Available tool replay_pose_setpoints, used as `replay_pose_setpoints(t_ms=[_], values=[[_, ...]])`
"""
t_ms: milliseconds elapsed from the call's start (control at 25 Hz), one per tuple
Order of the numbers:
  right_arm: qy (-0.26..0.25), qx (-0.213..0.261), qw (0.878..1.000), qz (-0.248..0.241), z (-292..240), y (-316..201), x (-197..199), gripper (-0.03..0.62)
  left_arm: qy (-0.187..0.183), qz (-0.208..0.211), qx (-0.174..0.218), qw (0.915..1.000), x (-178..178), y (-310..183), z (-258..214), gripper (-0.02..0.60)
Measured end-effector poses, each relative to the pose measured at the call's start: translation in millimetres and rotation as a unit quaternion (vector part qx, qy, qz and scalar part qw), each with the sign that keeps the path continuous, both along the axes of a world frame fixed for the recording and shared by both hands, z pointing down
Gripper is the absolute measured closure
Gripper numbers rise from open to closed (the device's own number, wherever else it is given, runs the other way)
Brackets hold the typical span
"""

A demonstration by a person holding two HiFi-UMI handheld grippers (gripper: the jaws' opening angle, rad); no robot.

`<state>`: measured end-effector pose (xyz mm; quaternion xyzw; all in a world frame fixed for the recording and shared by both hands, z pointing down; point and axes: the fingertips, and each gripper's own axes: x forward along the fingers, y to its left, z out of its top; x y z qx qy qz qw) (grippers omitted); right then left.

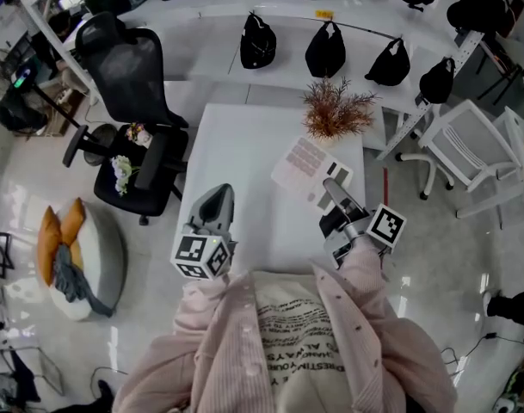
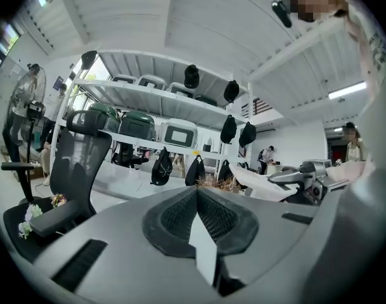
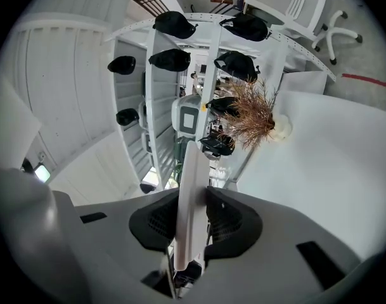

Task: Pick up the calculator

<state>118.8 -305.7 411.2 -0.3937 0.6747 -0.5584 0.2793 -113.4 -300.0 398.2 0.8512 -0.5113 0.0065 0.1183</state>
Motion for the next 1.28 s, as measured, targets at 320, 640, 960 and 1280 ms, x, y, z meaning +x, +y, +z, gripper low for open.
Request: replay_pose_setpoints(t_ms=[320,640,960,1280], values=[[-0.022,0.013,1.000,0.008,-10.0,1.0,2.3,0.508,0.002,-0.012,0.020,0.9997,-10.0,2.3,-11.9,0.580],[-0.031,0.010,0.999,0.011,-11.1,-0.7,0.6,0.508,-0.002,-0.015,0.028,0.9995,-13.3,0.8,-18.6,0.580],[-0.029,0.003,0.999,0.015,-5.4,1.7,0.7,0.508,-0.009,-0.010,0.024,0.9996,-12.3,1.3,-15.1,0.580],[-0.028,-0.003,0.999,0.018,-1.8,0.5,1.1,0.508,-0.013,-0.008,0.019,0.9997,-13.1,-2.0,-11.2,0.580]])
